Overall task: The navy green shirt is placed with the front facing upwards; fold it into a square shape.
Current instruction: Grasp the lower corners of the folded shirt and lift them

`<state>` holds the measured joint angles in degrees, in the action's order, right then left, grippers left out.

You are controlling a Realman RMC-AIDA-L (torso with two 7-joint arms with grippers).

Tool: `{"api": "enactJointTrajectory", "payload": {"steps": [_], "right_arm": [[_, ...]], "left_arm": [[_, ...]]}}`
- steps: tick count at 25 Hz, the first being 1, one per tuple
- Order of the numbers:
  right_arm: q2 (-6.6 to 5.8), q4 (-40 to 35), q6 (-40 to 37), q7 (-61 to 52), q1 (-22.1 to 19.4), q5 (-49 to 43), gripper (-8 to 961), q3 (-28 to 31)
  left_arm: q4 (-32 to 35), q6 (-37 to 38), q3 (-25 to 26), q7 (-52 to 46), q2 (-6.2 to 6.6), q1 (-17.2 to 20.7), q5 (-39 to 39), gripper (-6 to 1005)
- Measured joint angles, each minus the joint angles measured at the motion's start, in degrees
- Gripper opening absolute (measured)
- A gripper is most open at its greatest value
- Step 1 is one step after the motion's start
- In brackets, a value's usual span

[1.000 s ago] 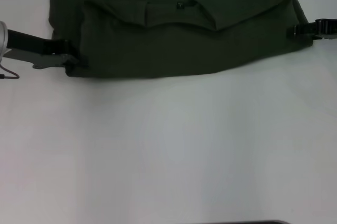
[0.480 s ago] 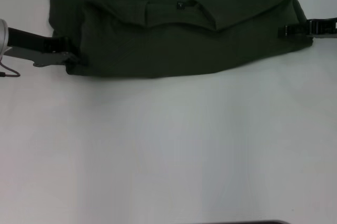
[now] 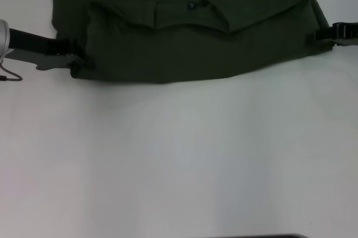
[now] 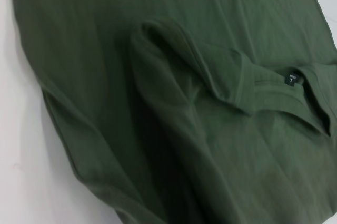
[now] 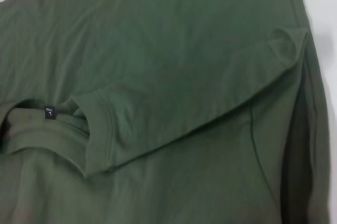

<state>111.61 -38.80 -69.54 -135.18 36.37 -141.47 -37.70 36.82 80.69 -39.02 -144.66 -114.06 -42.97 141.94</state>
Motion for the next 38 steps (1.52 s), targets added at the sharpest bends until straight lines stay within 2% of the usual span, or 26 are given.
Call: {"api": "enactJointTrajectory", "payload": {"steps": [8,19,27,31,36,38], "right_arm": [[-0.28,0.06,-0.47,-1.39,0.50,-1.61,509,-0.24],[-0.79,-0.46,-2.45,-2.19,0.67,-2.02,43,-0.53],[-1.22,-2.50,-7.73,-2.34,-0.35,-2.20,37,-0.70],[-1.75,-3.84,-13.57,-2.37,-1.08,-2.88,38,-0.66],[-1.81,-5.75,-21.81,-2.54,-1.80,-6.11,39,-0.60],[-1.81,-5.79,-24.40,-2.53,-2.08,-6.72,39,-0.58]], "left_arm": [[0.00,-0.09,0.00,-0.01,0.00,-0.23,-0.01,23],[-0.08,0.05,0.00,0.35,0.30,-0.33,0.39,24],[0.09,3.81,-0.13,1.32,0.85,-0.47,1.76,23],[1.41,7.58,-0.10,1.39,0.91,0.22,2.28,23],[4.18,15.43,-0.13,1.45,0.97,1.46,5.86,23],[4.44,16.45,-0.14,1.47,0.97,1.57,6.60,24]]}}
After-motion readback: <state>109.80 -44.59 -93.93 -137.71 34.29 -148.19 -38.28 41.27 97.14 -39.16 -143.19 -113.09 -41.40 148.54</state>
